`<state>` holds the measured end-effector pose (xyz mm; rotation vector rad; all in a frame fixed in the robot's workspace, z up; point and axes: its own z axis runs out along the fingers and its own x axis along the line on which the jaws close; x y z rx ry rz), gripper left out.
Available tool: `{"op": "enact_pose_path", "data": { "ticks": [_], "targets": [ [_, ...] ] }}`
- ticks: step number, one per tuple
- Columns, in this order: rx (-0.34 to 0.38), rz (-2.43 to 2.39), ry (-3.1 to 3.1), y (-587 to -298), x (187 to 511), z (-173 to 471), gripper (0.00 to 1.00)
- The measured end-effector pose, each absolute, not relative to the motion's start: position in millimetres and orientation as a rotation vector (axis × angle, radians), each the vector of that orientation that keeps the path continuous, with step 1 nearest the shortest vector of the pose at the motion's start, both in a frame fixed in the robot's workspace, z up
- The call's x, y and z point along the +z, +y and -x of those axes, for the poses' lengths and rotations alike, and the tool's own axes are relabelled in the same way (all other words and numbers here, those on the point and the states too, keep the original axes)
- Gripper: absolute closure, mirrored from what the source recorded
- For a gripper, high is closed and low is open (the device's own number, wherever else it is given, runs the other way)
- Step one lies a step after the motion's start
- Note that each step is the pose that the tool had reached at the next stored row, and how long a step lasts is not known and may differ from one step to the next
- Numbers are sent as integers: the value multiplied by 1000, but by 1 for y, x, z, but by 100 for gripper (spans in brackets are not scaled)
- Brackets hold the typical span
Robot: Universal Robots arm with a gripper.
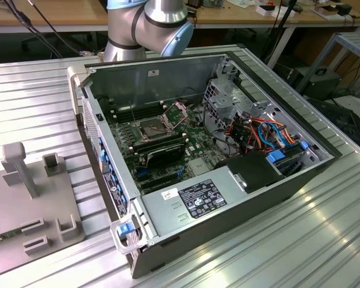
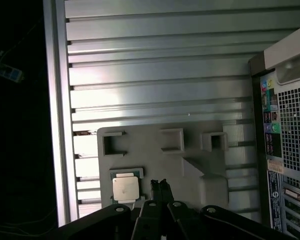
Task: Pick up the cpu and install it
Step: 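Reach for the cpu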
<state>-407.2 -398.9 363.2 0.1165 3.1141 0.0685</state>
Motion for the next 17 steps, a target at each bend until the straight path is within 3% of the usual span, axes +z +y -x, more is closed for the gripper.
{"op": "enact_pose_path", "data": {
  "ticks": [17],
  "targets": [
    [69, -117, 3116, -399, 345, 412, 89]
  ]
}}
